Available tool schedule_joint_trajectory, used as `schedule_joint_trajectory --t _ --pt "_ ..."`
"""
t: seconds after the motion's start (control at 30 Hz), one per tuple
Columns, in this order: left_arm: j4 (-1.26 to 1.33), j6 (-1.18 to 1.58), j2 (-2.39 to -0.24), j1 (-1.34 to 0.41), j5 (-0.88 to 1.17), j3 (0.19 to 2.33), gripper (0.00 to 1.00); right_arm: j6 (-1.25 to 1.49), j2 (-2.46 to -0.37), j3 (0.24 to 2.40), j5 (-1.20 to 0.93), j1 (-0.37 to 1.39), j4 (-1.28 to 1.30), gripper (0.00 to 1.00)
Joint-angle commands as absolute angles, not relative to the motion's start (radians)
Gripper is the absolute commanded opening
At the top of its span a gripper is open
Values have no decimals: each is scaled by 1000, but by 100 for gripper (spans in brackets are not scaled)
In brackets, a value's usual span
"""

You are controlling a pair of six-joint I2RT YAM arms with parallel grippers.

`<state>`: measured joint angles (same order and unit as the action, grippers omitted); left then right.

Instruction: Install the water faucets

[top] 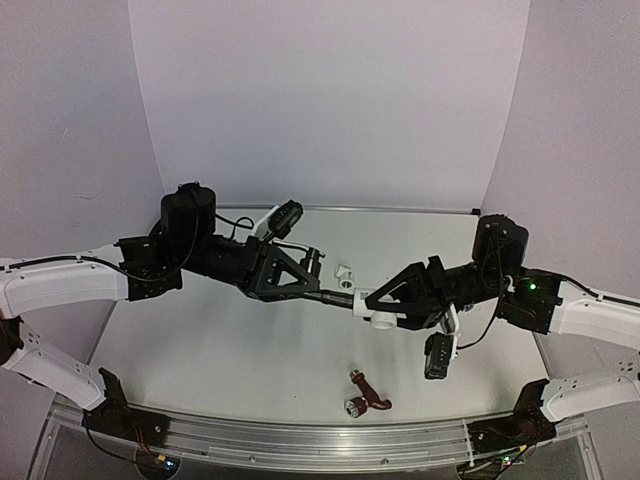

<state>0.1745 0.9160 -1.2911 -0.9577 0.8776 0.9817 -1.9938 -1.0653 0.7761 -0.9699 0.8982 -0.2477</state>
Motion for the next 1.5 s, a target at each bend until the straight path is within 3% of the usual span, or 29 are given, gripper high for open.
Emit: schedule_joint_trajectory --t 0.0,0.4,0.8,1.17,1.47 --pt "214 880 -1290 -972 870 1045 0 -2031 -1070 833 -969 900 -277 0" --pt "193 759 -1259 -983 831 1054 0 -1637 -1083 820 -949 906 -499 0" --pt "261 719 -1197 -985 748 1006 0 -1359 -1110 780 -775 944 -736 0" --pt "255 715 -1117 -985 628 957 0 -1394 -1096 766 -703 946 -730 0" --pt "173 690 -1163 -985 713 1024 0 -1587 -1081 804 -825 947 -470 0"
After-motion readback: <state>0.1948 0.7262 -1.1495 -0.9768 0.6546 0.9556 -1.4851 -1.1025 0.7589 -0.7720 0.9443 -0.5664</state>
